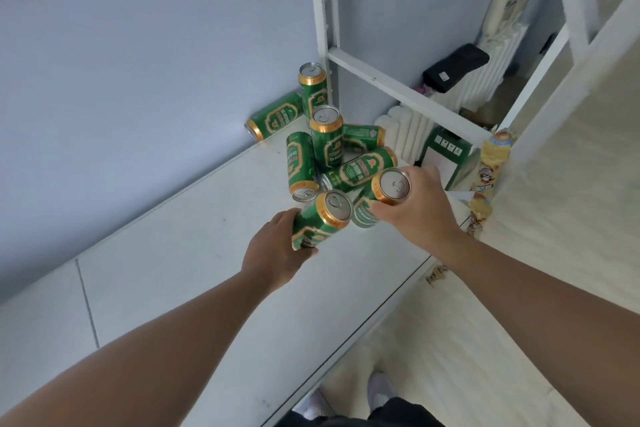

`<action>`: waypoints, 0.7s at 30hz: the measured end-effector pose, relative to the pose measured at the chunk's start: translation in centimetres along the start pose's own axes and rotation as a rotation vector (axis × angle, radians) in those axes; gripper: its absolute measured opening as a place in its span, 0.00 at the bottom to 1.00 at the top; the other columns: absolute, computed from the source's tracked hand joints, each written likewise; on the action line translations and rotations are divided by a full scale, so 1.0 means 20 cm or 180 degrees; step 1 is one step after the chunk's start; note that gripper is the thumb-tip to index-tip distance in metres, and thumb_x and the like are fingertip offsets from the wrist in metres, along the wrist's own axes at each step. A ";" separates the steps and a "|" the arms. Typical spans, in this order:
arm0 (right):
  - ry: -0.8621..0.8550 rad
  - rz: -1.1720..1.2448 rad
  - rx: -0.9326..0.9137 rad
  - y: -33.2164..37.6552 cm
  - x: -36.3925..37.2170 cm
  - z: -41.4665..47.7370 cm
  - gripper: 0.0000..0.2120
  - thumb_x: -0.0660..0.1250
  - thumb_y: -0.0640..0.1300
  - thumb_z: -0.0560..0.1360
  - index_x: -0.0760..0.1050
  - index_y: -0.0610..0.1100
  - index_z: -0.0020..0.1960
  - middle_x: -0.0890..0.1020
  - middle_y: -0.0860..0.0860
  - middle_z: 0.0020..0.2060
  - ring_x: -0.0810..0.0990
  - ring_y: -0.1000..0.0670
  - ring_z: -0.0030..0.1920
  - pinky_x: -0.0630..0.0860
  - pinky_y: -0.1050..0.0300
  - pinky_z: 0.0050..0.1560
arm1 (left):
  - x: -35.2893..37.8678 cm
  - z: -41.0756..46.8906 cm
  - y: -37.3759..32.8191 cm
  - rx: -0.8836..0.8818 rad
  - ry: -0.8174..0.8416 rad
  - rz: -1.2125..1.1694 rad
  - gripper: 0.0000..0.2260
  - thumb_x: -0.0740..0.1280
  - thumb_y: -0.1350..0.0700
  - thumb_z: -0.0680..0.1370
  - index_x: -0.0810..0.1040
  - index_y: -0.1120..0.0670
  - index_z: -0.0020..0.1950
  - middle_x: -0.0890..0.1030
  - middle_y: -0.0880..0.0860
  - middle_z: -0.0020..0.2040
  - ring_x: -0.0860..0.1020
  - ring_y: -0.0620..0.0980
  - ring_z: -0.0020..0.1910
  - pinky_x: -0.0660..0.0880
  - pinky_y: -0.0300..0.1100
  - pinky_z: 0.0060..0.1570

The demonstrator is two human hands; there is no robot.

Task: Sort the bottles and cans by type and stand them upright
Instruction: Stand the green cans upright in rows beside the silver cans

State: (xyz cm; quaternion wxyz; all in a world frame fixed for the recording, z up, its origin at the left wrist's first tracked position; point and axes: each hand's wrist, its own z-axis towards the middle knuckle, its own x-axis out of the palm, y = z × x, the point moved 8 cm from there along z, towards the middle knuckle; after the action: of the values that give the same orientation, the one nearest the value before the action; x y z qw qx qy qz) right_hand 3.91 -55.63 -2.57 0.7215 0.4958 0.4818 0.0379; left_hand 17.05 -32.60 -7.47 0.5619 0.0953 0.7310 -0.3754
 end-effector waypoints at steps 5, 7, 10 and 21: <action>0.0169 0.0033 -0.0297 0.11 0.06 0.02 0.23 0.80 0.54 0.62 0.73 0.50 0.50 0.69 0.51 0.50 0.73 0.58 0.46 0.68 0.69 0.42 | 0.00 -0.11 0.08 -0.0689 -0.0134 -0.0791 0.23 0.77 0.44 0.70 0.76 0.46 0.61 0.80 0.43 0.53 0.79 0.47 0.50 0.76 0.45 0.48; 0.0227 0.0094 -0.0411 0.16 0.08 0.03 0.24 0.81 0.54 0.62 0.74 0.51 0.51 0.70 0.52 0.50 0.72 0.57 0.47 0.67 0.71 0.44 | 0.00 -0.16 0.12 -0.0936 -0.0263 -0.1127 0.20 0.78 0.45 0.69 0.77 0.46 0.57 0.82 0.43 0.50 0.80 0.45 0.47 0.78 0.45 0.46; 0.0340 0.0191 -0.0591 0.25 0.13 0.04 0.25 0.81 0.53 0.63 0.75 0.51 0.55 0.70 0.50 0.53 0.73 0.53 0.51 0.69 0.65 0.47 | -0.02 -0.23 0.16 -0.1183 -0.0447 -0.1499 0.20 0.79 0.47 0.68 0.78 0.46 0.57 0.83 0.42 0.49 0.81 0.44 0.47 0.80 0.44 0.47; 0.0986 0.0605 -0.1116 0.59 0.33 -0.02 0.19 0.80 0.52 0.66 0.77 0.52 0.52 0.82 0.59 0.44 0.79 0.61 0.45 0.73 0.63 0.42 | -0.16 -0.57 0.31 -0.1836 -0.1020 -0.1917 0.22 0.80 0.48 0.69 0.78 0.46 0.60 0.83 0.41 0.50 0.81 0.39 0.48 0.76 0.35 0.41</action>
State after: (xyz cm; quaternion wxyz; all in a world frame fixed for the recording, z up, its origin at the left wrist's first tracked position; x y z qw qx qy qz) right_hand 12.13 -45.93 2.00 0.7073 0.3944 0.5239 0.2640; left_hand 13.06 -19.92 -6.39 0.5373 -0.3418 0.7046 -0.3130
